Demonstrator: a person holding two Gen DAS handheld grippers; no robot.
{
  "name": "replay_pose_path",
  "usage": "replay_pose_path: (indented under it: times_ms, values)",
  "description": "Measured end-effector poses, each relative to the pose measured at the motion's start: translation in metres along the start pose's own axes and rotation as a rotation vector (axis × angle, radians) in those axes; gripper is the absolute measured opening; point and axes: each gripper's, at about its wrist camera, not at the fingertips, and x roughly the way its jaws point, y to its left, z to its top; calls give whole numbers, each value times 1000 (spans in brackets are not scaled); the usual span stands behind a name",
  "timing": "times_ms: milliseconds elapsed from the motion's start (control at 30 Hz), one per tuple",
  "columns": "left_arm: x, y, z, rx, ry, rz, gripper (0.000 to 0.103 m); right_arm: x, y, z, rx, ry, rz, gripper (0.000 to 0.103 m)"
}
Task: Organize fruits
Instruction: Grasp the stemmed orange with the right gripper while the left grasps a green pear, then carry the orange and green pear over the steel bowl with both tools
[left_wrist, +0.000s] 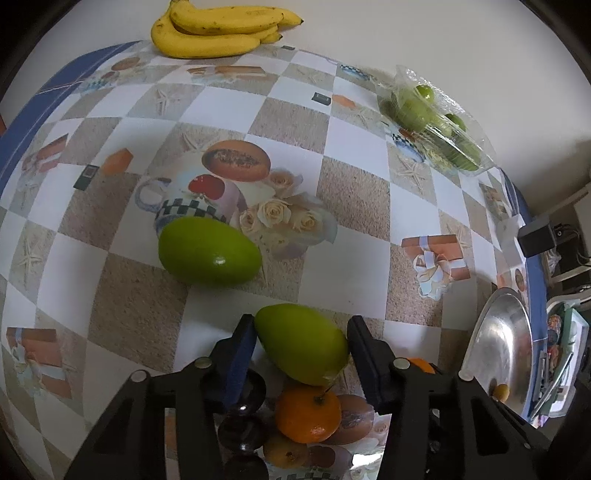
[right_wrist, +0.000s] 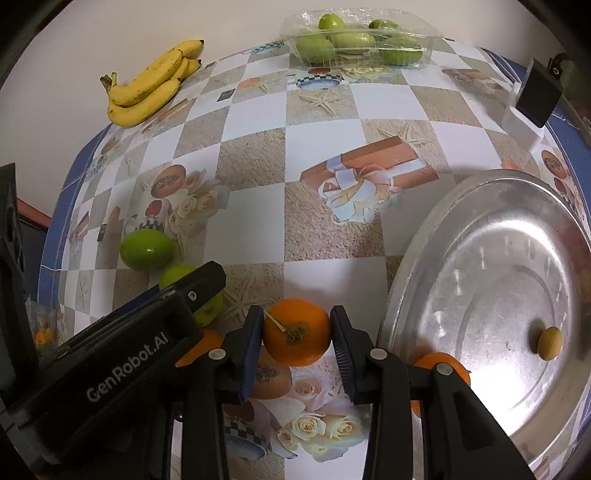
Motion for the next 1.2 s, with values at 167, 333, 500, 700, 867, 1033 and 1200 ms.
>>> replay_pose_path:
  times_ms: [167, 333, 500, 700, 867, 1033, 1200]
  values:
    - [-1, 1, -1, -7, -3, -4, 53, -1, -3, -1, 6, 5, 9, 38]
    - [-4, 4, 0, -19, -12, -6, 53, -2, -2, -1, 6, 1, 16, 38]
    - [-12, 6, 3, -27, -35, -17, 53, -5, -3, 0, 13, -4, 24, 38]
    - [-28, 5, 6, -27, -77, -21, 53, -18, -5, 2, 27, -35, 35, 38]
    - [-45, 1, 8, -17, -120, -20, 53, -28, -10, 4, 44, -60, 32, 38]
    - [-55, -4, 8, -8, -146, -16, 53, -37, -21, 3, 69, -76, 22, 38]
    - [-60, -14, 5, 11, -159, -13, 53, -48, -44, 2, 116, -98, 10, 38]
